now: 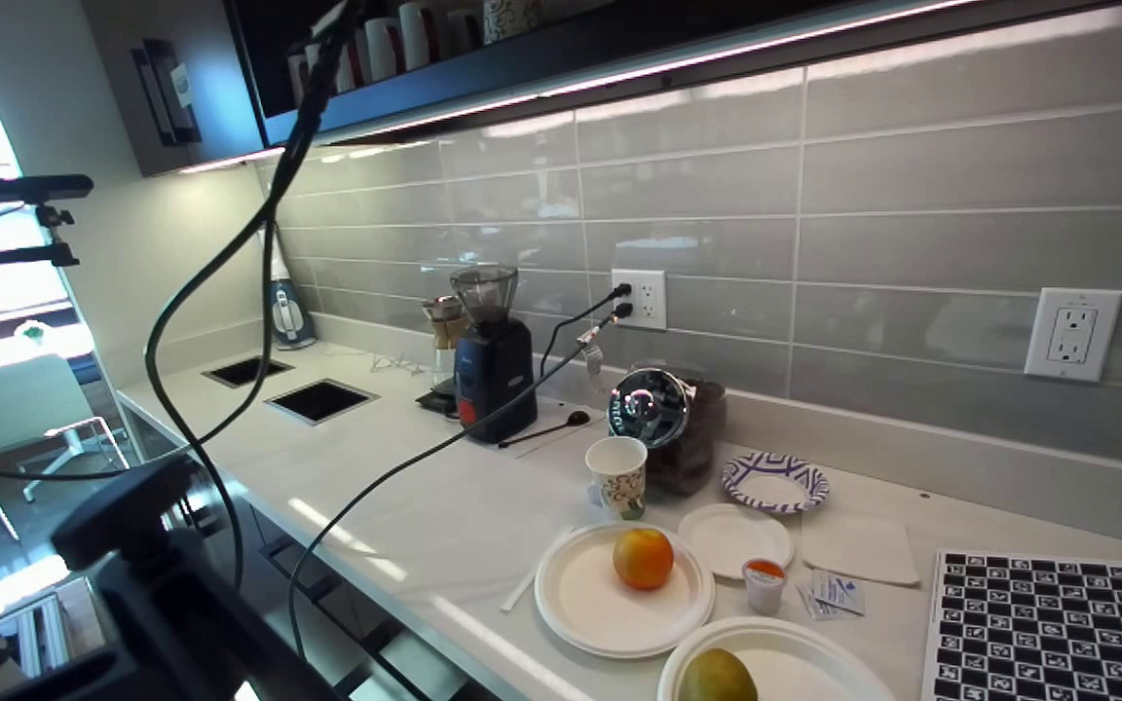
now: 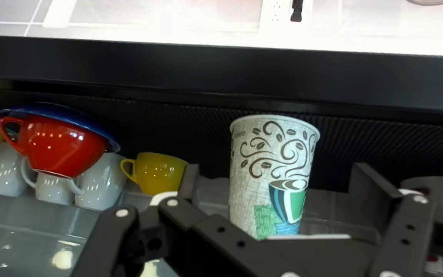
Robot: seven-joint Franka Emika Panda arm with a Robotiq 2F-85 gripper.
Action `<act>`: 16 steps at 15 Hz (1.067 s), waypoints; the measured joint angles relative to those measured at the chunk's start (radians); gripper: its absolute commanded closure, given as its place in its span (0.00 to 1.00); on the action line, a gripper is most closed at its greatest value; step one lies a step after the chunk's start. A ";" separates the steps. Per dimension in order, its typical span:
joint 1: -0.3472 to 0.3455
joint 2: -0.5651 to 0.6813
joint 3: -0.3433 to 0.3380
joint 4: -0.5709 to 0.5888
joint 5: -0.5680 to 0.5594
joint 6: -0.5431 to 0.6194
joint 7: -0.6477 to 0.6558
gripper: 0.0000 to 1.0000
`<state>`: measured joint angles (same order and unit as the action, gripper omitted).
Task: Put the cup on the countertop
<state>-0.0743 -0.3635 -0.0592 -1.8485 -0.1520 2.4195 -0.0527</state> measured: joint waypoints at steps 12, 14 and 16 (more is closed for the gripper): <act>0.052 0.155 -0.052 0.145 0.151 0.064 -0.190 0.00; 0.052 0.176 -0.053 0.168 0.154 0.070 -0.197 0.00; 0.052 0.193 -0.055 0.185 0.160 0.085 -0.201 0.00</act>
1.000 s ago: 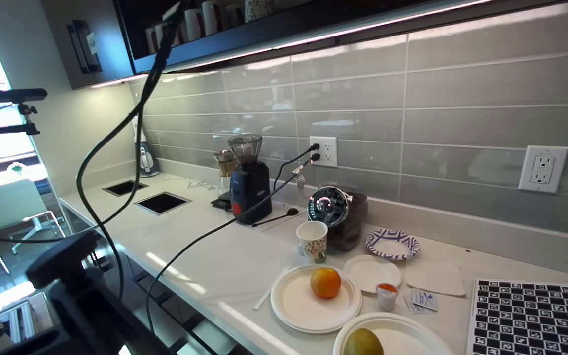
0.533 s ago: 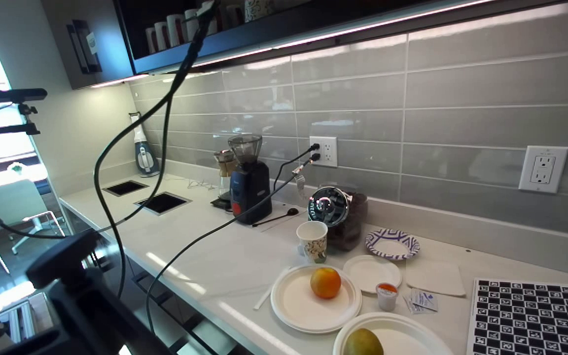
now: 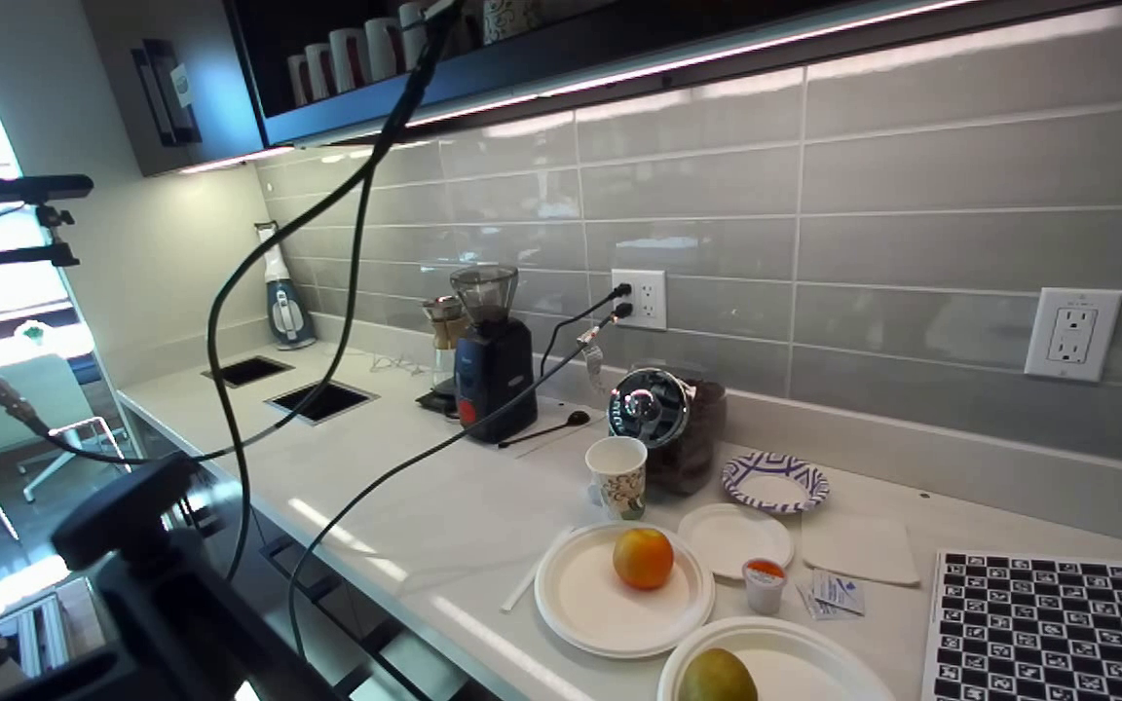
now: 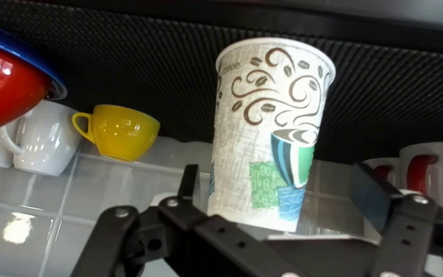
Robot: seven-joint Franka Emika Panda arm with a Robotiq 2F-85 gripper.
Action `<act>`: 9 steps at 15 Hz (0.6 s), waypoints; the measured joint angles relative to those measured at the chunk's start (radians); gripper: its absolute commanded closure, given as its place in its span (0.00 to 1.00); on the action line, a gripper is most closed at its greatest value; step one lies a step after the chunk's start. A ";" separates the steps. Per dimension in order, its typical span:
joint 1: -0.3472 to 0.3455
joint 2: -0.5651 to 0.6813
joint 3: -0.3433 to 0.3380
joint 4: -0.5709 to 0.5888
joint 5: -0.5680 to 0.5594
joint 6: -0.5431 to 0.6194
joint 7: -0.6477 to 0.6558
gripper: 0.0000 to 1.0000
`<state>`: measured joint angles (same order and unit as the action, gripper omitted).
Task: Put the cup on the countertop
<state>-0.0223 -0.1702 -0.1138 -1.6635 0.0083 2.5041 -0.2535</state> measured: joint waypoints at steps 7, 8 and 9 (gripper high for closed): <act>-0.001 0.043 -0.004 0.027 0.055 0.052 -0.003 0.00; -0.002 0.048 -0.005 0.029 0.063 0.058 -0.003 0.00; -0.002 0.052 -0.005 0.031 0.069 0.062 -0.003 0.00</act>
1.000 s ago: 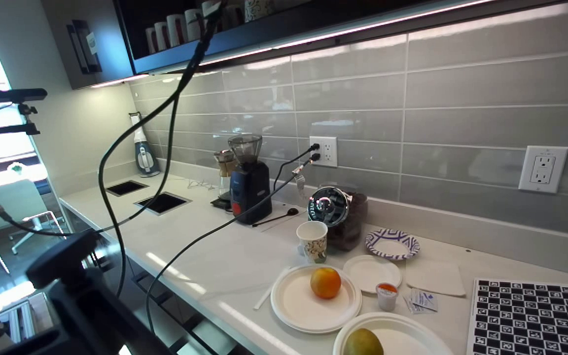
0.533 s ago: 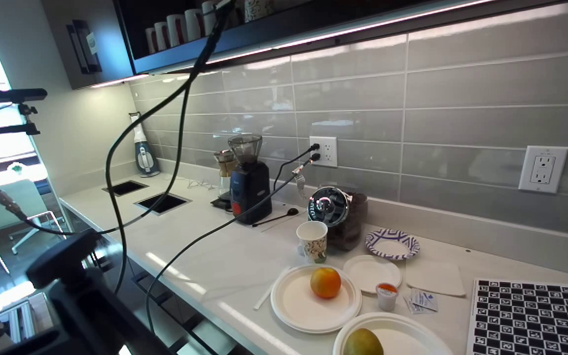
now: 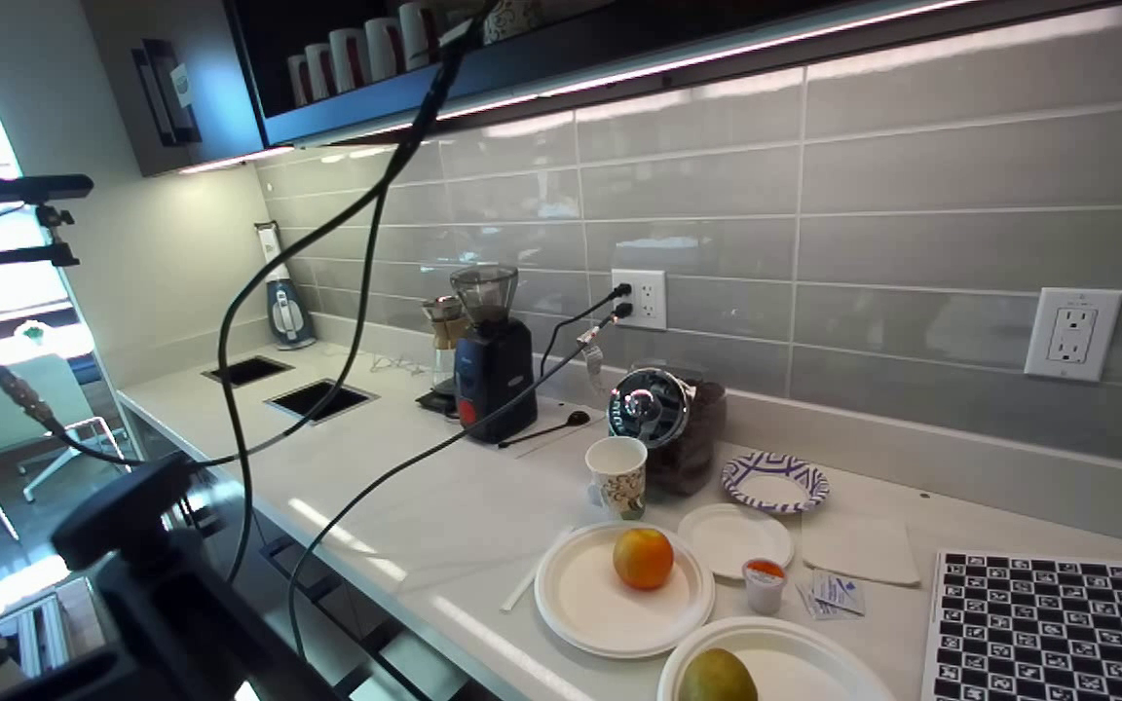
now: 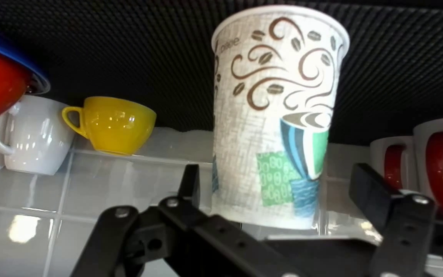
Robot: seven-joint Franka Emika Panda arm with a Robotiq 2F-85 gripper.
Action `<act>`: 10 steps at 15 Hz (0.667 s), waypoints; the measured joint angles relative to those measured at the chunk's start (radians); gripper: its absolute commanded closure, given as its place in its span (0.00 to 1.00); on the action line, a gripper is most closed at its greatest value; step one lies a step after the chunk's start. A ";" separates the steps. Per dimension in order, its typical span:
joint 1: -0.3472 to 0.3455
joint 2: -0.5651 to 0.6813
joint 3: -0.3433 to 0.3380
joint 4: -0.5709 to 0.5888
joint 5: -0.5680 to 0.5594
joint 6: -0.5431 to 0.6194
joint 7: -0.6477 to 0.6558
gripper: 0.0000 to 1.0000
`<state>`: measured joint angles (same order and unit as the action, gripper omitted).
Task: Put the cup on the countertop
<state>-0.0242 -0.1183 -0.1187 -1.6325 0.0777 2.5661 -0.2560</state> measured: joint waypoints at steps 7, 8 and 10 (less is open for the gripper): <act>0.000 0.012 0.000 0.003 0.014 0.024 0.000 0.60; -0.001 0.012 0.000 0.003 0.014 0.026 0.000 0.62; -0.001 0.012 0.000 0.004 0.014 0.030 0.000 0.65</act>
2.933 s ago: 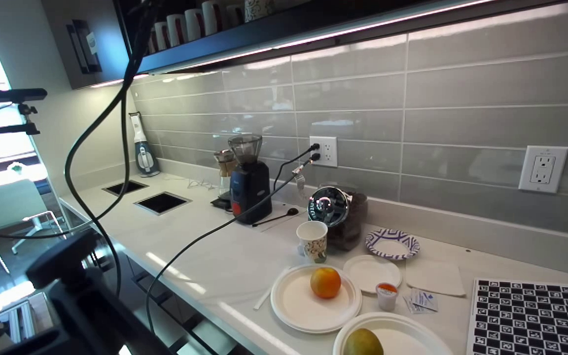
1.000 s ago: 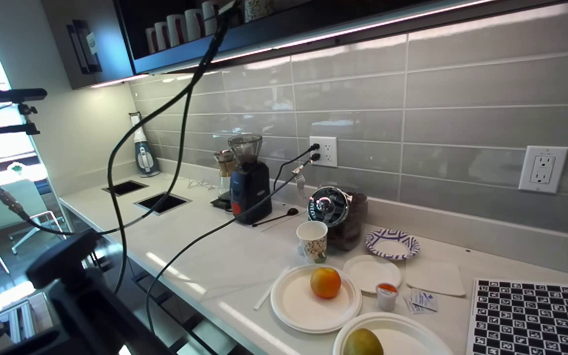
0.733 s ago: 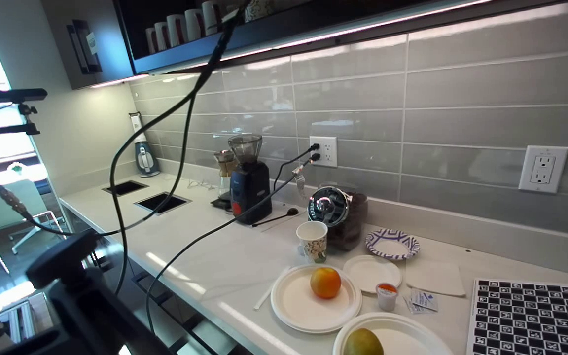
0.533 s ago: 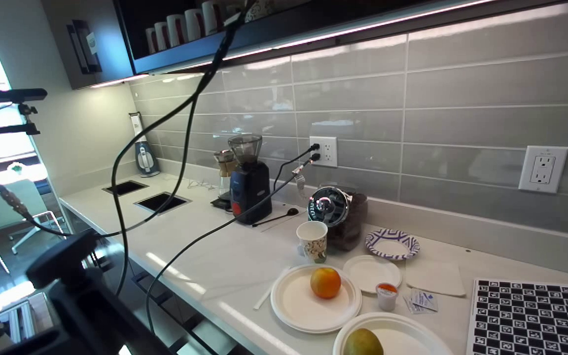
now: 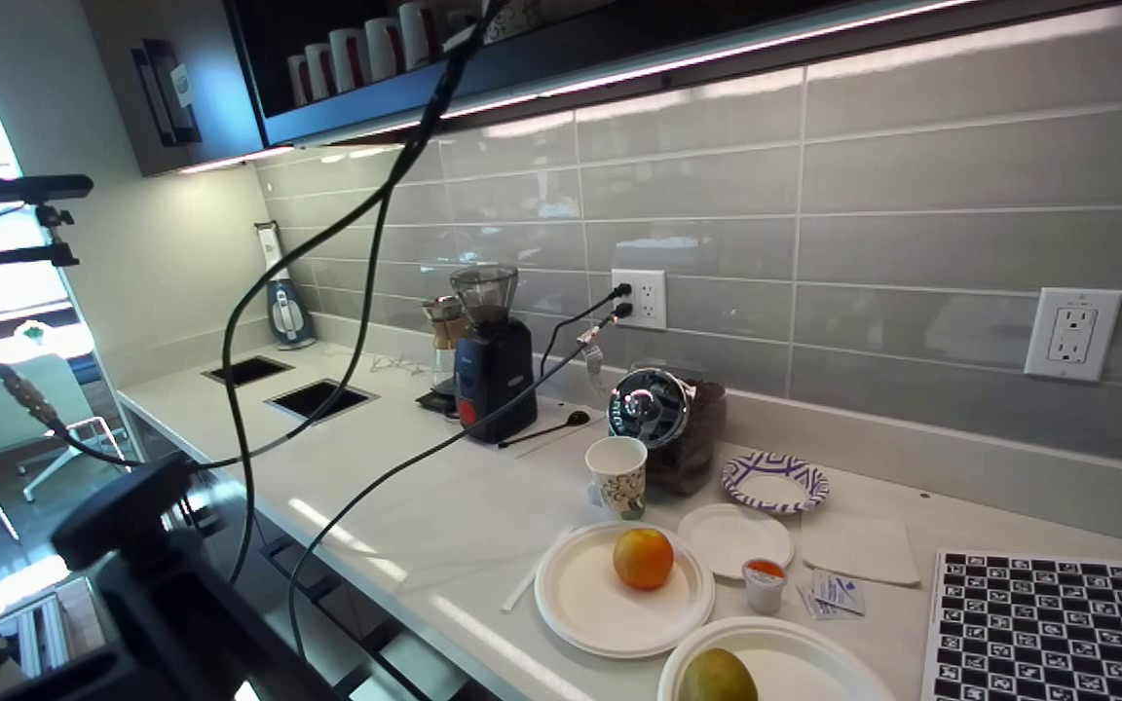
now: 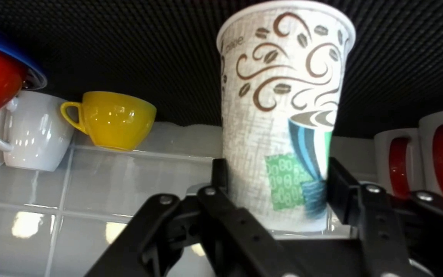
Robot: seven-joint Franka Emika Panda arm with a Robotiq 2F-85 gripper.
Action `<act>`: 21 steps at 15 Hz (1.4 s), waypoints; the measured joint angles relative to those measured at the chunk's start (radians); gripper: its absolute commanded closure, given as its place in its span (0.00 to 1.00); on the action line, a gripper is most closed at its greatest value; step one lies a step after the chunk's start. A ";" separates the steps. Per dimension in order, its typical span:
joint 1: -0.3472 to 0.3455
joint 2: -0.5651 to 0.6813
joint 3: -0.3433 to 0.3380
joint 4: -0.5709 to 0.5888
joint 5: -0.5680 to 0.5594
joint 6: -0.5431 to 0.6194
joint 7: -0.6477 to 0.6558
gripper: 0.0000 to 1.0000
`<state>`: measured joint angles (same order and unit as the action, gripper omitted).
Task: Put the cup on the countertop
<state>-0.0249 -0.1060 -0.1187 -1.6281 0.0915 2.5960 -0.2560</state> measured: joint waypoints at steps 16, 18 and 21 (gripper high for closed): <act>-0.008 -0.085 0.003 -0.006 -0.003 -0.058 0.010 0.66; -0.008 -0.116 0.003 -0.024 -0.004 -0.105 0.010 0.66; -0.009 -0.169 0.002 -0.059 -0.006 -0.179 0.011 0.66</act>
<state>-0.0340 -0.2746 -0.1165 -1.6872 0.0854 2.4169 -0.2455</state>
